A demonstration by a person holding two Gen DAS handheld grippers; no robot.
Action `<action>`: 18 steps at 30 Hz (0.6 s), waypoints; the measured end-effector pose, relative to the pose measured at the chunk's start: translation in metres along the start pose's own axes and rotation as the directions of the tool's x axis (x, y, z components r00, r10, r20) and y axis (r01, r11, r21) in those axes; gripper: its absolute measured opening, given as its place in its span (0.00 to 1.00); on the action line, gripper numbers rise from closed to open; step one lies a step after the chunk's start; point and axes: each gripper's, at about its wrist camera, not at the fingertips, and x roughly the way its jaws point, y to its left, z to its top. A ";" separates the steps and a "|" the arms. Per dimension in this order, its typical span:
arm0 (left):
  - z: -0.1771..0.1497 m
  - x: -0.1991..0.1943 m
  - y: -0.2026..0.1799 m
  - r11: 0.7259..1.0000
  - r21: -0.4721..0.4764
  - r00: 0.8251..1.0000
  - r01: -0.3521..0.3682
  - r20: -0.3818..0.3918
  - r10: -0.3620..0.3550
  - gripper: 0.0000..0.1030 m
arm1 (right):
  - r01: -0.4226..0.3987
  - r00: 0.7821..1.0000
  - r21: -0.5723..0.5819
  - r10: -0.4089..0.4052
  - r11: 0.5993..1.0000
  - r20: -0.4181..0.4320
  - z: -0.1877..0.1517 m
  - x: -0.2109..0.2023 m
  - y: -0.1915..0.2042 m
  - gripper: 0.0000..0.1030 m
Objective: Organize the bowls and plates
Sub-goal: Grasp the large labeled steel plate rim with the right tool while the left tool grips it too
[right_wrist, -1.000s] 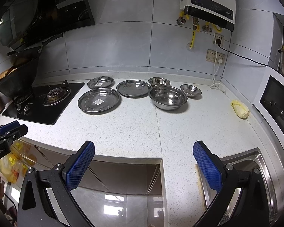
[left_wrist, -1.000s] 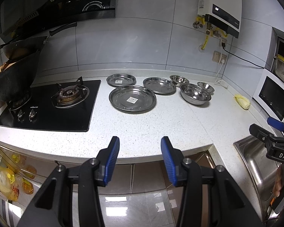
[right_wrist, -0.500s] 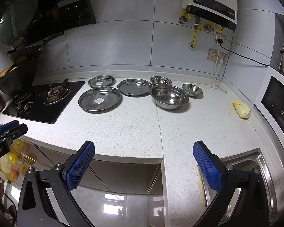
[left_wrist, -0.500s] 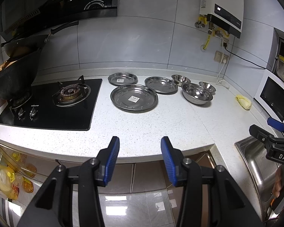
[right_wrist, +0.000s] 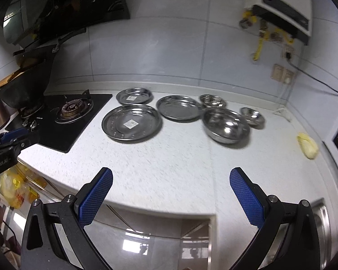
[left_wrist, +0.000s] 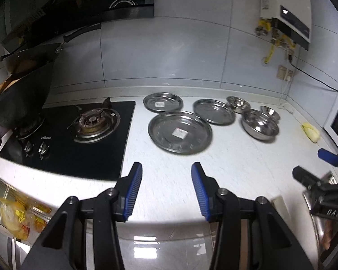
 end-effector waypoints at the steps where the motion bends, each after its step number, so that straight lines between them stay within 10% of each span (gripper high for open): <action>1: 0.006 0.012 0.003 1.000 -0.004 1.000 -0.015 -0.002 0.015 0.42 | -0.006 1.000 -0.001 0.006 1.000 -0.004 0.003 0.008 0.003 0.99; 18: 0.056 0.279 0.050 0.983 -0.168 0.964 -0.081 -0.264 0.034 0.42 | -0.080 0.983 0.062 0.089 0.995 -0.164 0.059 0.244 0.041 0.99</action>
